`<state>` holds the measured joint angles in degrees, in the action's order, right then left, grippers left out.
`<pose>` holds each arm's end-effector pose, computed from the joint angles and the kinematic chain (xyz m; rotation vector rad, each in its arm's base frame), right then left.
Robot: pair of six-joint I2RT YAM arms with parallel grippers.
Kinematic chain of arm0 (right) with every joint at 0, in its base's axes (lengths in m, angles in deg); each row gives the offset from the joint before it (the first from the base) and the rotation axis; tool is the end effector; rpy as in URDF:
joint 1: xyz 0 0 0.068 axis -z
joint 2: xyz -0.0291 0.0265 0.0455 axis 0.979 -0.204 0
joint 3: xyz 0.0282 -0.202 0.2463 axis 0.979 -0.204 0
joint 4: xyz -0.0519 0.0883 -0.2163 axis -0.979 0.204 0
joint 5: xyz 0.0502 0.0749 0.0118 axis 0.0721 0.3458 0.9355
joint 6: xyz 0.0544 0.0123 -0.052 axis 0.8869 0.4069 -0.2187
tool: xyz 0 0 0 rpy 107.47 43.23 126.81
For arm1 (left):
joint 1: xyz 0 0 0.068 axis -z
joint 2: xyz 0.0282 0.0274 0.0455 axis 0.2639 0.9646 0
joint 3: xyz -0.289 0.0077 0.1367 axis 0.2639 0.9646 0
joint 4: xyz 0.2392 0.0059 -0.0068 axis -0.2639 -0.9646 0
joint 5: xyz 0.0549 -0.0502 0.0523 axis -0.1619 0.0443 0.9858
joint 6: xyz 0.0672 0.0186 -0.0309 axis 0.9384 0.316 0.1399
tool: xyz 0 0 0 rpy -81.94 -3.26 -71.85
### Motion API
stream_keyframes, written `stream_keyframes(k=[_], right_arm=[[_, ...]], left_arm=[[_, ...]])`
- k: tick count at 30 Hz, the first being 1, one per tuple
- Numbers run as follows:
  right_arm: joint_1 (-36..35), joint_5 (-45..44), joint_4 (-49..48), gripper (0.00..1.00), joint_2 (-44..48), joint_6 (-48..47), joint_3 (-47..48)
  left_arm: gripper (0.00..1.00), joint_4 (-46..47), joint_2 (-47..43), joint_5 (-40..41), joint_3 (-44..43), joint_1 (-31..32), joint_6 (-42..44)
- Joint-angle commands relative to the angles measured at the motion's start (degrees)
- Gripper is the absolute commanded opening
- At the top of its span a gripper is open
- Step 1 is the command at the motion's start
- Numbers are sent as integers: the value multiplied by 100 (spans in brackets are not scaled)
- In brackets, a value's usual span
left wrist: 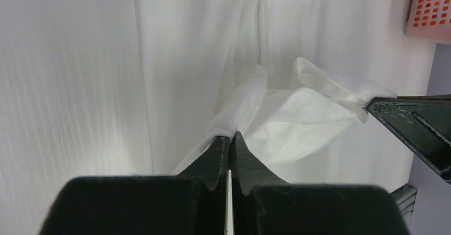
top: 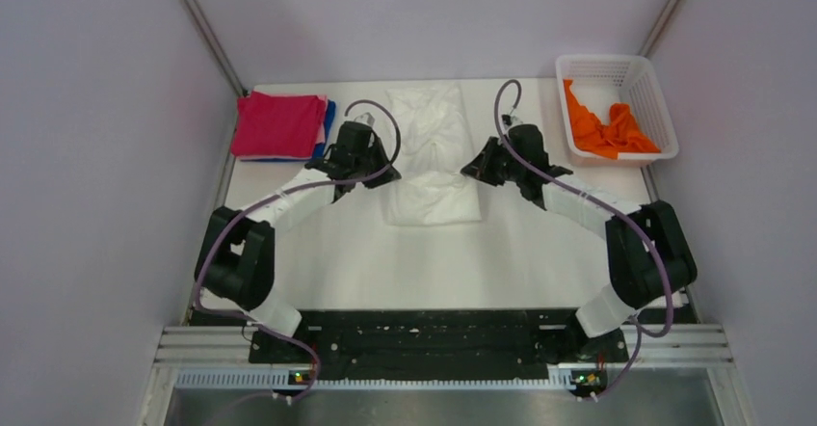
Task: Fold and stack the t-shirts
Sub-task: Fold the folded rectangular tshirt in 1/3 of the way, then grab one side of the 2/3 rectangular tshirt with both arms
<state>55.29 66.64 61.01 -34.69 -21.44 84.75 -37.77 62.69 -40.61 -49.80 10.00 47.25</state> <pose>0.3003 0.1452 0.2731 0.1802 2.2392 0.9070 0.3028 -0.1520 0.2773 -0.2529 2.3786 -0.7174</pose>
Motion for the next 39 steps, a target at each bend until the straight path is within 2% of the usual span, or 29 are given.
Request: stream_keyframes(k=[1, 8, 15, 20, 21, 22, 24, 25, 27, 28, 29, 34, 39], right_arm=[[221, 345, -506, 0, -646, -382, 799], [549, 524, -559, 0, -1618, -588, 1643], [817, 844, -612, 0, -2638, -720, 2425], [862, 770, -516, 10, -3101, -818, 2890], [876, 743, -508, 13, -3144, -849, 2970], [880, 682, -479, 20, -3168, -888, 3045], [879, 589, -268, 46, -3161, -1029, 3217], [881, 561, -115, 56, -3131, -1102, 3274], [883, 416, 90, 77, -2953, -1181, 3190], [885, 371, 121, 83, -2798, -1188, 3025], [880, 327, 99, 84, -2525, -1182, 2825], [822, 318, -346, 83, -1269, -880, 1085], [561, 105, -142, 83, -361, -756, -81]], left_arm=[[0, 255, 690, -210, -820, -317, 407], [0, 231, 1947, -928, -1922, -823, 513], [1, 314, 2722, -1333, -2693, -1075, 614], [10, -159, 3192, -1470, -3316, -1080, 866], [13, -246, 3247, -1407, -3411, -1080, 908], [19, -332, 3275, -1305, -3484, -1080, 947], [50, -570, 3264, -1044, -3619, -1088, 1035], [62, -702, 3213, -963, -3653, -1089, 1068], [96, -919, 3008, -850, -3592, -1089, 1072], [98, -936, 2833, -821, -3441, -1082, 1051], [99, -864, 2651, -837, -3226, -1080, 1032], [99, -426, 1499, -922, -1615, -984, 743], [99, -25, 565, -980, -165, -728, 490]])
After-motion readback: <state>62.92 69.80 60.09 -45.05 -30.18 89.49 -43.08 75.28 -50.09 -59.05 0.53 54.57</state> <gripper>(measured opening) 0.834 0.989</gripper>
